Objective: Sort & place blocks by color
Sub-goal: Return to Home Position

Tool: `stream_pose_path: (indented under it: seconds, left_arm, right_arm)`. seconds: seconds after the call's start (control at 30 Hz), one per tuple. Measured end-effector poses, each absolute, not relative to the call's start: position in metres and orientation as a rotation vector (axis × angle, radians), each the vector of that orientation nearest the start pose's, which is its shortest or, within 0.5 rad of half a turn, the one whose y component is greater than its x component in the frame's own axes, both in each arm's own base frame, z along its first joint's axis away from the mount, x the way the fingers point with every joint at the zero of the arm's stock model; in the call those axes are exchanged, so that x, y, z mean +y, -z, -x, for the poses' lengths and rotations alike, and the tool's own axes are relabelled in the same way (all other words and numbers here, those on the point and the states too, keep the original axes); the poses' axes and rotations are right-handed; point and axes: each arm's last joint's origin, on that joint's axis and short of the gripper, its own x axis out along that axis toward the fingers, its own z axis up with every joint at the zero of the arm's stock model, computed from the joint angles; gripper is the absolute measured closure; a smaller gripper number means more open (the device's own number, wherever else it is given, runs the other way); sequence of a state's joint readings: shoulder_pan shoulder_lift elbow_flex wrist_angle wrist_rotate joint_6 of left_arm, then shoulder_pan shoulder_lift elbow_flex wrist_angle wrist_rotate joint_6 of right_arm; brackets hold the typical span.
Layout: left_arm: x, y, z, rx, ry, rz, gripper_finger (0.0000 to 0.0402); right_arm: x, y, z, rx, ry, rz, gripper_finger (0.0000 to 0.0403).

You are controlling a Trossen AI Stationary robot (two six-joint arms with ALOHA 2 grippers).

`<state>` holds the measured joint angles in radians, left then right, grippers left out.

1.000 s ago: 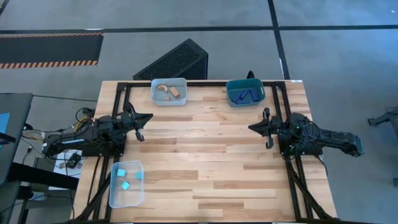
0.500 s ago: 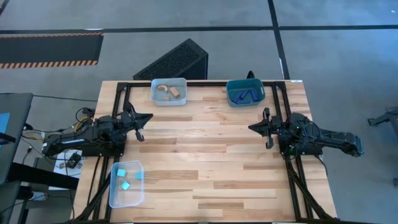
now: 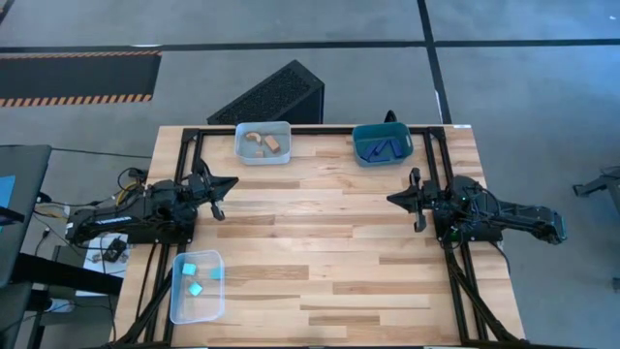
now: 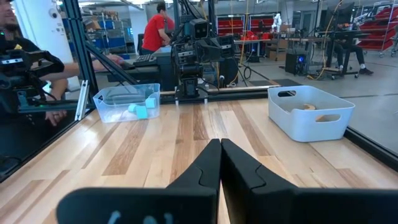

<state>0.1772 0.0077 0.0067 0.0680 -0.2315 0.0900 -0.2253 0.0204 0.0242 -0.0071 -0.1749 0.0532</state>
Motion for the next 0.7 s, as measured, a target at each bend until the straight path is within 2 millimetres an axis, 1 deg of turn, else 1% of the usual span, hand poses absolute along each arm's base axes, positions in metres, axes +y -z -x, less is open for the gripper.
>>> stream_pose_path:
  seconds: [0.7]
  left_arm:
    - [0.0236,-0.1717,-0.0941,-0.049,-0.411,-0.085,0.0395]
  right_arm:
    - [-0.0168,-0.1695,-0.0957,0.001,0.05,-0.054,0.0366]
